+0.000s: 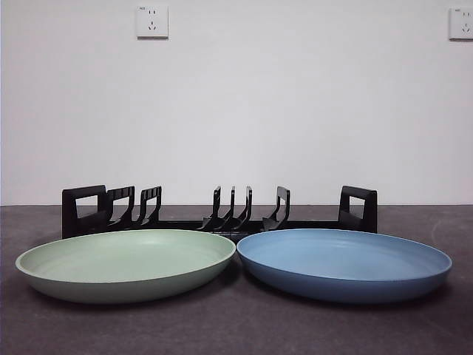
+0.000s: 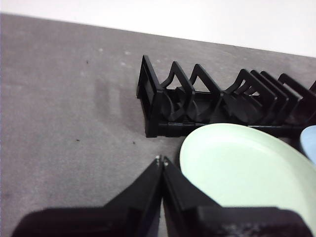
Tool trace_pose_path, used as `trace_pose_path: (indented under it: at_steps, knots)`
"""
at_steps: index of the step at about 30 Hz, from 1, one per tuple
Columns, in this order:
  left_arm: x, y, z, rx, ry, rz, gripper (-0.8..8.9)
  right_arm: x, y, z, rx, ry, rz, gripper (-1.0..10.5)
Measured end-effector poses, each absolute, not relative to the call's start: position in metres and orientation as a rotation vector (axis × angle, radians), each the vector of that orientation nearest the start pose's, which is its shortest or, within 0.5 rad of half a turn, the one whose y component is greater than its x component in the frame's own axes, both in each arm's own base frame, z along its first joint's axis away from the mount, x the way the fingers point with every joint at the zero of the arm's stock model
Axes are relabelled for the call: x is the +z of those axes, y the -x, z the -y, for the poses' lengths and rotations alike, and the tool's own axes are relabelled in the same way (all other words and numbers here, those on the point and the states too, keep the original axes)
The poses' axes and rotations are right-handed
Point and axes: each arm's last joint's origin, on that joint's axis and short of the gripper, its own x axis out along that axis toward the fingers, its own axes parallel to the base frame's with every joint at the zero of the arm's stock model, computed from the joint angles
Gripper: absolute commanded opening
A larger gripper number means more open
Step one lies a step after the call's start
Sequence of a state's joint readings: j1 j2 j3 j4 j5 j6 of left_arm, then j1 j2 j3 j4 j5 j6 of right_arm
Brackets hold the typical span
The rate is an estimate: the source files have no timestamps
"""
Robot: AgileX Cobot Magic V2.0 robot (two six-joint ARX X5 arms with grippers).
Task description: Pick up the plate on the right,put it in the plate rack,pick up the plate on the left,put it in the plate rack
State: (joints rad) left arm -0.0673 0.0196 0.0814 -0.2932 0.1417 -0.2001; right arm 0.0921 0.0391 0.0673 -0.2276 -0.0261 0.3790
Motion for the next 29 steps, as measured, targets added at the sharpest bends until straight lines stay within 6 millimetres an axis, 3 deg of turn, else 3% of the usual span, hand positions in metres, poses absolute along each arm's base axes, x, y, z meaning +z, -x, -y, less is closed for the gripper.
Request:
trace_pose_path:
  at_steps: [6,12,19,26,27,29]
  knots:
    - [0.197,-0.090,0.011,-0.222,0.242,-0.267,-0.06,0.185,-0.098,-0.010,0.061,-0.381,-0.300,-0.1]
    - [0.220,-0.106,0.013,-0.217,0.250,-0.355,-0.06,0.210,-0.116,-0.013,0.086,-0.380,-0.402,-0.1]
    - [0.238,-0.137,0.019,-0.337,0.289,-0.517,-0.04,0.227,-0.152,-0.021,0.223,-0.370,-0.615,0.0]
    - [0.248,-0.178,0.029,-0.603,0.368,-0.670,0.02,0.223,-0.199,-0.029,0.341,-0.309,-0.903,0.4]
    - [0.248,-0.182,0.029,-0.603,0.368,-0.679,0.39,0.221,-0.205,-0.029,0.343,-0.298,-0.926,1.2]
    - [0.247,-0.185,0.031,-0.605,0.366,-0.695,2.58,0.218,-0.213,-0.030,0.343,-0.291,-0.952,2.3]
